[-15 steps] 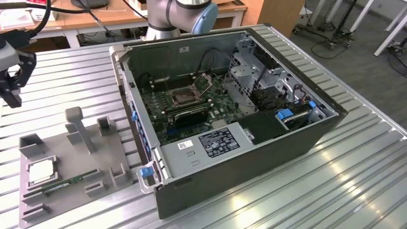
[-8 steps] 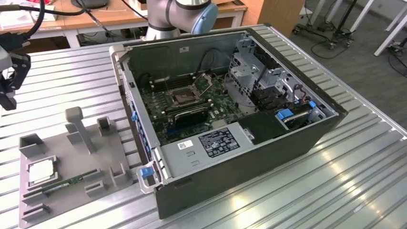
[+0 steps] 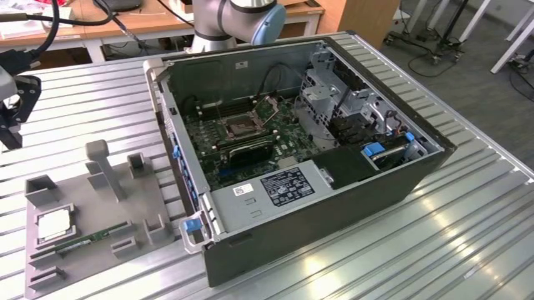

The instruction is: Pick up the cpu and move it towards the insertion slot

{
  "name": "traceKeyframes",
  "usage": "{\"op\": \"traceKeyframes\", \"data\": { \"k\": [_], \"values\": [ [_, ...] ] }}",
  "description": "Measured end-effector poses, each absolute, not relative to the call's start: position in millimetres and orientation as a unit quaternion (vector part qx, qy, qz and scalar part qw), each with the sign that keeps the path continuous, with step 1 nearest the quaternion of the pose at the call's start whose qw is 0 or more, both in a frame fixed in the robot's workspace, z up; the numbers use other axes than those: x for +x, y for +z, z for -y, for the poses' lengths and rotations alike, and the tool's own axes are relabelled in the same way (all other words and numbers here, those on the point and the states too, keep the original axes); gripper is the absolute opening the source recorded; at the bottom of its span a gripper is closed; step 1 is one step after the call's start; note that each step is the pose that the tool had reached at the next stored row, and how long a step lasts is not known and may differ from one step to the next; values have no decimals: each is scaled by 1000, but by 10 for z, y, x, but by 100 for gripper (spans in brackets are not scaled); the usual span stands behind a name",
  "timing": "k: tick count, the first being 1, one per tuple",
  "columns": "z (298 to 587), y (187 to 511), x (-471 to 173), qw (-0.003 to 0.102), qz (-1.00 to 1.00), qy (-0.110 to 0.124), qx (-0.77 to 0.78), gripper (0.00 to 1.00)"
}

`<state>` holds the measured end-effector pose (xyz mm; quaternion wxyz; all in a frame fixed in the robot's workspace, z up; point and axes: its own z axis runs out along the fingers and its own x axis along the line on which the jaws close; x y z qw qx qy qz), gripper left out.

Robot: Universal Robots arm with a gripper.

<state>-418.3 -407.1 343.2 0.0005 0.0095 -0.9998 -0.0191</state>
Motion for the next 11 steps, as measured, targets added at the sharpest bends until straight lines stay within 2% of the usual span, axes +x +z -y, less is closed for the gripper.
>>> {"op": "traceKeyframes", "data": {
  "k": [11],
  "values": [
    [4113, 3421, -4183, 0, 1000, -19, 10, 11]
  ]
}}
